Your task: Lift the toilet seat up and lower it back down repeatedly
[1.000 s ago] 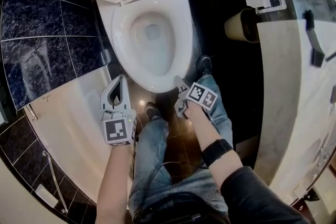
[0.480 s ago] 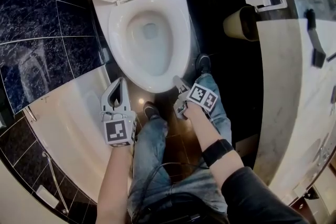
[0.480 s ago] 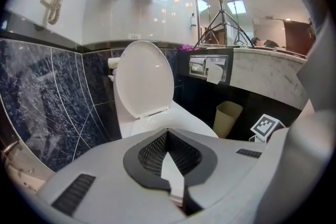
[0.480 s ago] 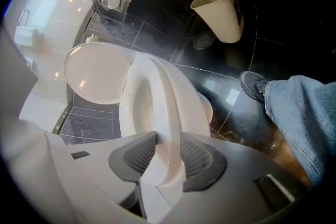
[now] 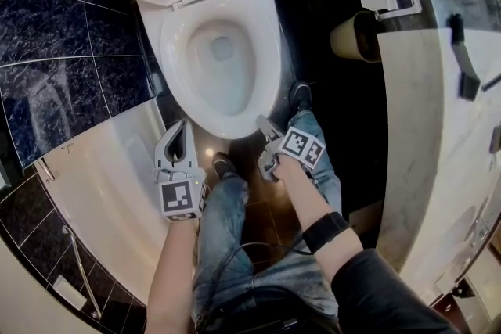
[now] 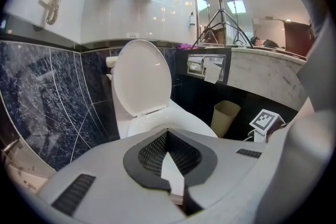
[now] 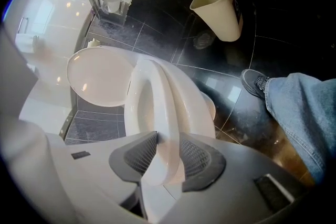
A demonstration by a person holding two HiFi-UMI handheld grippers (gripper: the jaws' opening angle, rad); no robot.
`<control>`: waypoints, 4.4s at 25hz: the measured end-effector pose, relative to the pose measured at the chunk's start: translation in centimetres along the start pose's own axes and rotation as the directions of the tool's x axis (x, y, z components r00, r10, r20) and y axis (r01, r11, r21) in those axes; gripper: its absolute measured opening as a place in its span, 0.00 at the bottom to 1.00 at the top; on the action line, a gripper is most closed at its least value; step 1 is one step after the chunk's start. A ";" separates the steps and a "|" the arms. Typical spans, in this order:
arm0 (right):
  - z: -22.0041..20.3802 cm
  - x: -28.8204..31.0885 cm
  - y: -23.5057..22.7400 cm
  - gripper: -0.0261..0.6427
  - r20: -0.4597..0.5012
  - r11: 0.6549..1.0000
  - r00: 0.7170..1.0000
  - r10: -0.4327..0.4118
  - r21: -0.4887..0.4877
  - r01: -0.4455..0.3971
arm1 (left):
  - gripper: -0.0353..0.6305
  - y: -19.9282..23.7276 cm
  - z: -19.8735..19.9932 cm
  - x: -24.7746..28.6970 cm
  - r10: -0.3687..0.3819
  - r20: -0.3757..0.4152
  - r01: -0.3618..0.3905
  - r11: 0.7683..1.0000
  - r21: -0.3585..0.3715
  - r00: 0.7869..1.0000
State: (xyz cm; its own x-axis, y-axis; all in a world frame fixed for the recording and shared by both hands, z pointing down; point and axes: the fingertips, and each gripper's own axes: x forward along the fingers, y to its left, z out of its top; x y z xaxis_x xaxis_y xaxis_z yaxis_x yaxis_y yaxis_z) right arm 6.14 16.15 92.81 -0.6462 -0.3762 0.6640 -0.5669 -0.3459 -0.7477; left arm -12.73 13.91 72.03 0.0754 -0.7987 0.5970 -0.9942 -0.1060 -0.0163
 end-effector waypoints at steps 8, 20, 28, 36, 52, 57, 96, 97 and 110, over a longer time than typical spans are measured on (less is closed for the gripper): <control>0.2 -2.9 3.4 0.25 -0.030 1.000 1.000 0.008 -0.017 -0.009 | 0.05 -1.2 -3.4 -2.9 -0.038 -0.090 0.040 0.999 0.015 0.995; 1.1 -5.7 9.1 0.25 -0.056 0.999 0.998 0.041 0.004 -0.041 | 0.05 -7.1 -15.4 -1.4 -0.167 -0.367 0.103 0.977 -0.187 0.915; 1.6 -6.7 11.3 0.25 -0.072 0.999 0.996 0.044 0.000 -0.044 | 0.05 -8.0 -10.7 1.0 -0.163 -0.269 0.101 0.968 -0.230 0.949; 2.8 -8.6 15.8 0.26 -0.098 0.995 0.993 0.070 -0.064 -0.076 | 0.05 -6.8 -6.2 -0.4 -0.132 -0.249 0.068 0.966 -0.248 0.960; 8.7 -12.7 32.0 0.19 -0.124 0.927 0.962 0.245 -0.260 -0.269 | 0.05 0.5 11.7 0.7 0.039 -0.038 -0.049 0.951 -0.305 0.999; 10.8 -13.7 34.2 0.13 -0.131 0.909 0.964 0.232 -0.323 -0.263 | 0.05 3.3 17.4 2.6 0.074 0.007 -0.070 0.960 -0.270 0.997; 18.6 -15.5 38.3 0.06 -0.127 0.424 0.988 0.093 -0.892 -0.155 | 0.05 13.5 32.7 13.3 0.195 0.069 -0.191 0.980 -0.062 0.978; 18.5 -15.6 38.4 0.06 -0.127 0.423 0.987 0.095 -0.893 -0.155 | 0.05 13.4 32.6 12.9 0.195 0.068 -0.191 0.980 -0.062 0.978; 17.9 -19.7 42.7 0.06 -0.065 0.322 0.992 0.105 -0.942 -0.095 | 0.05 7.9 32.9 0.8 0.123 0.095 -0.121 0.992 -0.030 0.988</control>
State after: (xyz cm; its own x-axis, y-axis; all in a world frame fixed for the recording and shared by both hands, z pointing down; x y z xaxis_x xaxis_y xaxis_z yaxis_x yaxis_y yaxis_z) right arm 3.83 -6.57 47.98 -0.7338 -0.3539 0.5799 -0.6019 0.7344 -0.3135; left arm -18.03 -7.09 46.03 -0.0405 -0.8581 0.5120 -0.9979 0.0087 -0.0644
